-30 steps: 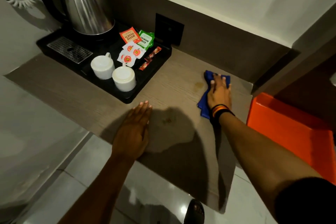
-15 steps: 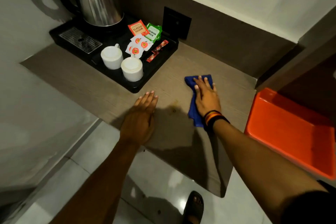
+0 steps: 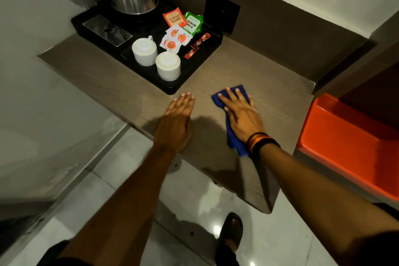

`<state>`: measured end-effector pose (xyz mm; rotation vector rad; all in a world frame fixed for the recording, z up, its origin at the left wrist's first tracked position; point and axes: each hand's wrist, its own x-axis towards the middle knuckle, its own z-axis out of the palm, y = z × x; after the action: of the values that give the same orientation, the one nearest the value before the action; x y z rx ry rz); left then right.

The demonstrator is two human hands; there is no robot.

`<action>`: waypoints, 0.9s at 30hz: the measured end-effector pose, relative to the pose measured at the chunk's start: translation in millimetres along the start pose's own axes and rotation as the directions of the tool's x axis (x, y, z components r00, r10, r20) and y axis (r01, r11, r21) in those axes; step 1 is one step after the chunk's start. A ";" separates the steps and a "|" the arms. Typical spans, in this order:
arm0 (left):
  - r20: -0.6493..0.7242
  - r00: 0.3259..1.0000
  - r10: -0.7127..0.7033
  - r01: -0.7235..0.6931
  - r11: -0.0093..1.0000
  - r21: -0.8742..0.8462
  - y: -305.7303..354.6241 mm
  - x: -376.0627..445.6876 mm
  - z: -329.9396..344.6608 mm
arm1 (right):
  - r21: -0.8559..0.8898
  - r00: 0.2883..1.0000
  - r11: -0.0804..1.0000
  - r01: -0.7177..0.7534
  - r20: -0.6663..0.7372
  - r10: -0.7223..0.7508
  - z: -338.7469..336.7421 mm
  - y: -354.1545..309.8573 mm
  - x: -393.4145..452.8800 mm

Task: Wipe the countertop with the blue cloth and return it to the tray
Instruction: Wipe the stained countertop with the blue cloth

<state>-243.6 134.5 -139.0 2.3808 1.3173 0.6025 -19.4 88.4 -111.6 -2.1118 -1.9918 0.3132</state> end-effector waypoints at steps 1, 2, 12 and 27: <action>0.012 1.000 0.005 -0.005 1.000 0.000 -0.1 -0.7 0.4 | -0.009 0.999 0.999 0.052 0.006 -0.052 5.2 -11.8 -2.0; 0.025 1.000 0.009 -0.009 1.000 0.002 0.4 -1.9 0.0 | -0.020 0.991 0.991 0.131 0.018 -0.130 10.2 -21.7 -14.3; 0.022 1.000 0.005 -0.005 0.999 -0.032 -0.9 -1.7 -0.1 | 0.081 1.000 0.996 0.023 0.006 -0.024 -16.0 54.2 -34.8; -0.022 0.998 0.061 -0.060 0.997 0.044 4.2 -10.7 -2.6 | 0.078 0.999 0.996 -0.051 0.004 0.051 -24.3 79.8 -101.0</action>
<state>-247.2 123.4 -136.9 2.4629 1.2844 0.6270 58.1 -17.3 -112.3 -2.1174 -1.8969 0.3953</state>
